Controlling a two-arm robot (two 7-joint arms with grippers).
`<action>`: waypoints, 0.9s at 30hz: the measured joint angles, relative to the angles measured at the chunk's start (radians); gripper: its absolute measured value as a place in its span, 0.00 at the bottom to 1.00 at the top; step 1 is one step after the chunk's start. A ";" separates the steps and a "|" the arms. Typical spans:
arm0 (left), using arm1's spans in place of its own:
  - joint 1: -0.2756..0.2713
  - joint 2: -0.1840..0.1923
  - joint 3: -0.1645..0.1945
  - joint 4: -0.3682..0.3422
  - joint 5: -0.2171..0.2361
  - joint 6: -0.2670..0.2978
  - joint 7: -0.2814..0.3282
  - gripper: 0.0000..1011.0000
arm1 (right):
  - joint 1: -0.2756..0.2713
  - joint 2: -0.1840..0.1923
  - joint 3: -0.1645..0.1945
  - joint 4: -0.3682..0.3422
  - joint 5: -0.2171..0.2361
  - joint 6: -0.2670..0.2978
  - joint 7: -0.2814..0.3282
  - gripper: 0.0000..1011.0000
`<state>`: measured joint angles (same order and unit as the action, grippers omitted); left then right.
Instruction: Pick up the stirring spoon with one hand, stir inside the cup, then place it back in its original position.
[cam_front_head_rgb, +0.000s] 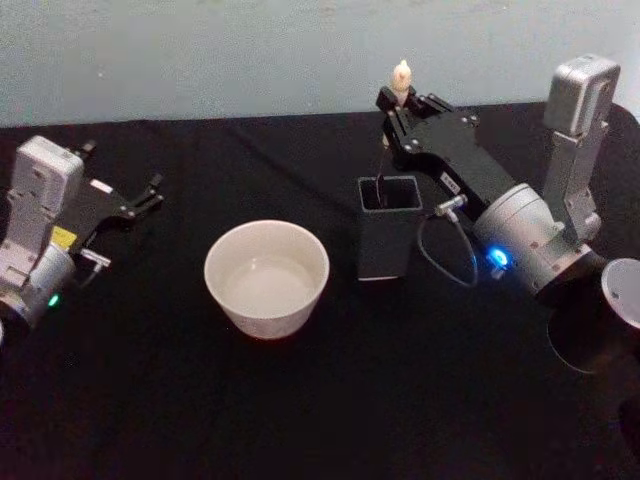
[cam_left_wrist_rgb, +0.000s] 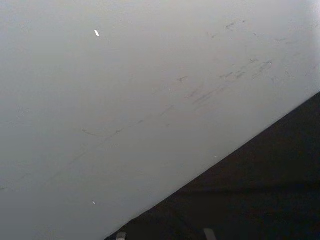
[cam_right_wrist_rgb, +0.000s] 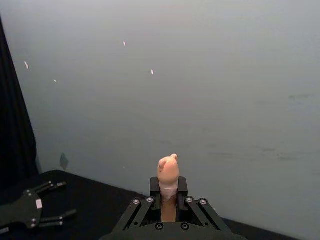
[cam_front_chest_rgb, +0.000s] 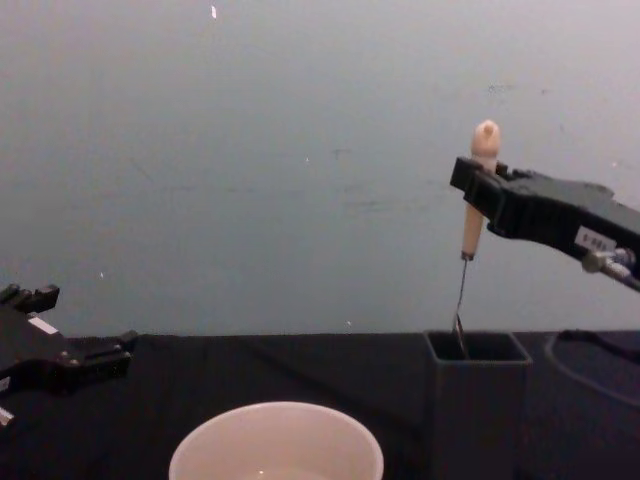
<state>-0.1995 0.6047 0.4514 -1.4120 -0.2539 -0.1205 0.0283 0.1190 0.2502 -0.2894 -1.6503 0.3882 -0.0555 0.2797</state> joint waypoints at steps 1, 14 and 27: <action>0.000 0.000 0.000 0.000 0.000 0.000 0.000 0.99 | -0.001 0.000 0.001 0.003 -0.003 0.001 -0.001 0.18; 0.000 0.000 0.000 0.000 0.000 0.000 0.000 0.99 | -0.023 -0.019 0.000 0.020 -0.080 -0.016 -0.044 0.18; 0.000 0.000 0.000 0.000 0.000 0.000 0.000 0.99 | -0.051 -0.057 0.003 0.046 -0.177 -0.030 -0.089 0.18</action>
<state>-0.1995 0.6047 0.4514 -1.4120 -0.2539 -0.1205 0.0283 0.0685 0.1927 -0.2867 -1.6040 0.2109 -0.0858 0.1907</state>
